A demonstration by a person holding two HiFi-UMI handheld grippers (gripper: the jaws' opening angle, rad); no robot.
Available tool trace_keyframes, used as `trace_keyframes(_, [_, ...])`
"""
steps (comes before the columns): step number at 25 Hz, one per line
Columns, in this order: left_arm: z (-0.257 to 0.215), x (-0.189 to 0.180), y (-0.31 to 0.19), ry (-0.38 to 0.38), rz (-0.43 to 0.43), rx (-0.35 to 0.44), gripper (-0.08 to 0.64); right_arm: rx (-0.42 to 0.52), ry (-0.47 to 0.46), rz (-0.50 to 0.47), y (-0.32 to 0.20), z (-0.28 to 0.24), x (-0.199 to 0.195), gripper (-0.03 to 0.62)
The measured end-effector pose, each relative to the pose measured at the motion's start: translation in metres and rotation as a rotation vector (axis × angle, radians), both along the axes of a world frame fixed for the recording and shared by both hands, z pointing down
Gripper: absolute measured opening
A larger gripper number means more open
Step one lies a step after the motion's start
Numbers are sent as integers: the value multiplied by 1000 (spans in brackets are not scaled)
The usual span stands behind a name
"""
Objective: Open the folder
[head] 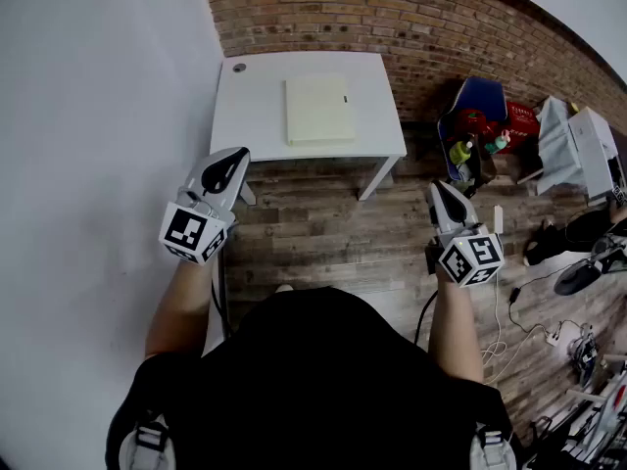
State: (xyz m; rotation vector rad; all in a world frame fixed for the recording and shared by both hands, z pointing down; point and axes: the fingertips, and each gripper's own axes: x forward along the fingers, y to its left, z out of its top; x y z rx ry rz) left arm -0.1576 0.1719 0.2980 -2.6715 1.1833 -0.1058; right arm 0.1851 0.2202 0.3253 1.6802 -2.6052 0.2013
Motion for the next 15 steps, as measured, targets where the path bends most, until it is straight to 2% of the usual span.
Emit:
trace_keyframes(5, [2,8,5,-9,17,-12,3,-10,-5,-40,0,-2,-13,3])
trace_keyframes(9, [5,17,3,0,16,-8,3,-2,0,-41,0,0,-2,3])
trace_keyframes(15, [9,50,6,-15,36,-32,3,51,-69,-36,9,-11,32,3])
